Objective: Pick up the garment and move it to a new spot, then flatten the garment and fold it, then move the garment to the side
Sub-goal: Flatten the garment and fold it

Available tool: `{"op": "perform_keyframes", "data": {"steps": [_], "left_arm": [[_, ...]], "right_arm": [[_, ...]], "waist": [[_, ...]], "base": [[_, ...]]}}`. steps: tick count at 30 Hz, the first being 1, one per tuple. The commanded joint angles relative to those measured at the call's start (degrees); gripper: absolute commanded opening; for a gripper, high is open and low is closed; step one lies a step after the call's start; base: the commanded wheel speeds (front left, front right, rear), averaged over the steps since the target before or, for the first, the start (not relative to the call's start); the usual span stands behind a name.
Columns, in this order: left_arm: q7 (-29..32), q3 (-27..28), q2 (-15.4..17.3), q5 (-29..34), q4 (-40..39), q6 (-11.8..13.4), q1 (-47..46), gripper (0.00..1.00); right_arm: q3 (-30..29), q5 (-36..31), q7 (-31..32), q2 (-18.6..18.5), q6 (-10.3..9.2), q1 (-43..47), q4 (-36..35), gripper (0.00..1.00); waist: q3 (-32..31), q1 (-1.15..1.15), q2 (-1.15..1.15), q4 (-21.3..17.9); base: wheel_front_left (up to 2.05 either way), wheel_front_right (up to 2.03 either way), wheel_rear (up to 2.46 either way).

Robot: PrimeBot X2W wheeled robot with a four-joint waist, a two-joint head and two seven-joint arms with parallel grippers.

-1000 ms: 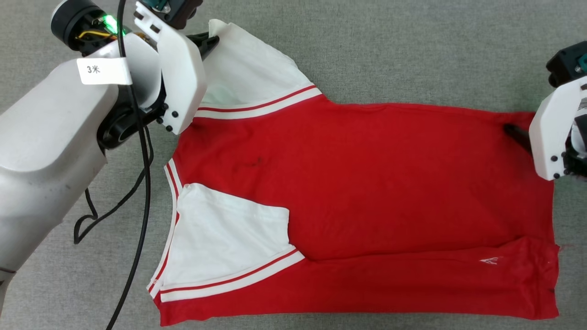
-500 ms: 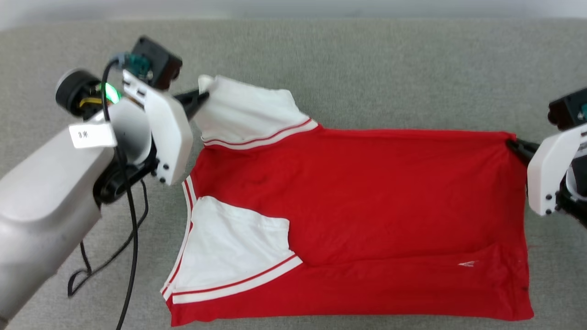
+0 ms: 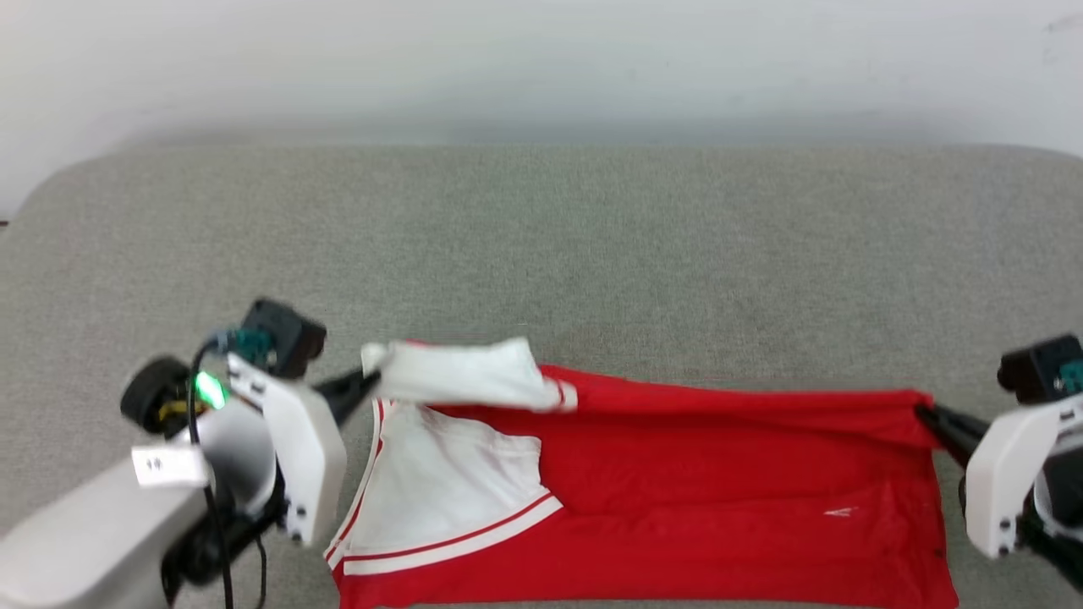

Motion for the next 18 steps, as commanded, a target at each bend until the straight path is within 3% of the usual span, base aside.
{"op": "perform_keyframes", "data": {"steps": [1,8,18], "left_arm": [[-0.6,-0.3,0.6,-0.4,-0.9,0.8,1.9,0.0],[-4.1,-1.5,1.6,-3.8,-3.1,3.8,11.2,0.0],[-6.3,-3.3,-2.3,-6.5,3.8,2.2,16.4,0.0]], "right_arm": [[-0.7,-0.3,-0.2,0.4,-0.09,2.1,-0.9,0.0],[-6.0,-1.2,1.1,2.3,-0.09,12.4,-5.9,0.0],[-8.5,-2.9,5.0,5.2,-0.09,17.9,-5.9,0.0]], "waist": [[-0.9,0.01,0.0,0.3],[-2.0,0.01,0.0,0.6],[-0.1,0.01,0.0,0.6]], "base": [[0.0,0.0,0.0],[0.0,0.0,0.0],[0.0,0.0,0.0]]}}
